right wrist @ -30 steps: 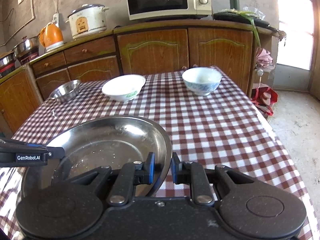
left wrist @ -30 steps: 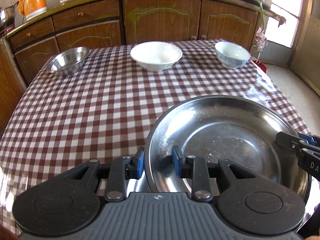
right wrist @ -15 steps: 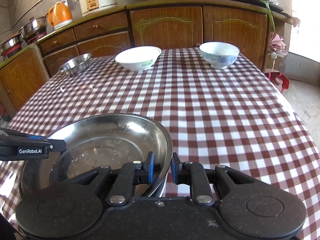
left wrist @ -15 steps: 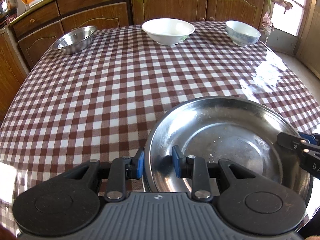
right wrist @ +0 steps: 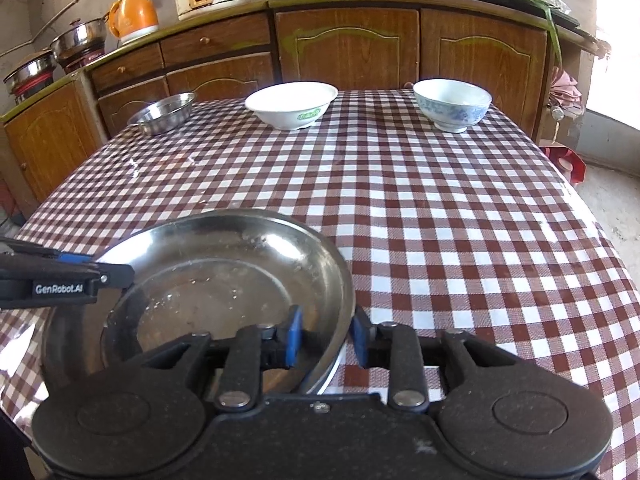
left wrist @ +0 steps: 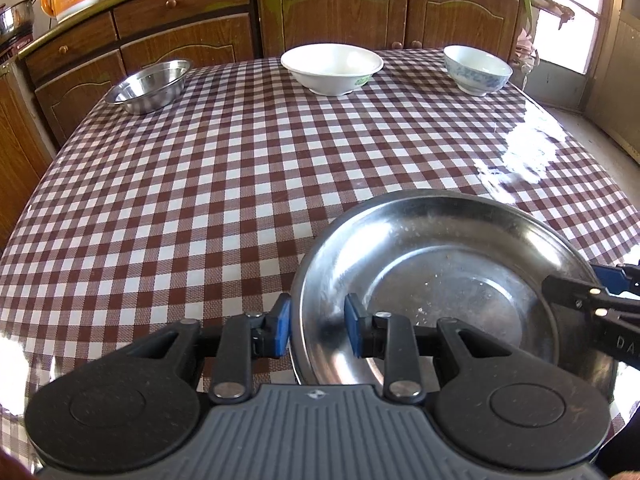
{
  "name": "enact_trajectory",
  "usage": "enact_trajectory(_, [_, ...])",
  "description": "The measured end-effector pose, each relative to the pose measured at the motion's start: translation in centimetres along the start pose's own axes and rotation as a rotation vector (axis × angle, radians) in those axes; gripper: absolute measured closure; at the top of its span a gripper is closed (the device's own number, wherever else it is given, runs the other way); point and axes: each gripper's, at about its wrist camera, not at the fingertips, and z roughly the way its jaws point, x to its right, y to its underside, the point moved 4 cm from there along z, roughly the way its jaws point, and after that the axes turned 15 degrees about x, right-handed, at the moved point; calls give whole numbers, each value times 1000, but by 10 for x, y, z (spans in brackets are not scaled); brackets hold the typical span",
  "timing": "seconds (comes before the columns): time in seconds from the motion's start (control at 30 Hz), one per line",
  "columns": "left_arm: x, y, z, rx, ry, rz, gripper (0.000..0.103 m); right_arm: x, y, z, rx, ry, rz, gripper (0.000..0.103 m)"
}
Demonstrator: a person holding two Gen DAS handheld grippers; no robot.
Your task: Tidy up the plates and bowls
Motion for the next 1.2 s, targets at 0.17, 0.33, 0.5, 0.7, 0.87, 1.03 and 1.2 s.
enact_trajectory(0.17, [2, 2, -1, 14, -8, 12, 72, -4, 0, -2, 11, 14, -43, 55])
enact_trajectory(0.33, [-2, 1, -1, 21, -11, -10, 72, -4, -1, -3, 32, 29, -79, 48])
enact_trajectory(0.5, [-7, -2, -3, 30, -18, -31, 71, 5, -10, -13, 72, 49, -74, 33])
enact_trajectory(0.7, [-7, -3, -3, 33, -14, -39, 67, 21, -8, -25, 88, 140, -72, 32])
enact_trajectory(0.87, [-8, -2, -4, 33, -15, -42, 67, 21, 3, -14, 29, 135, -68, 32])
enact_trajectory(1.03, [-9, -2, -5, 34, -16, -49, 66, 16, 6, -12, 35, 123, -71, 32])
enact_trajectory(1.2, [-10, -3, -6, 41, -14, -55, 60, 17, 1, -18, 58, 88, -26, 32])
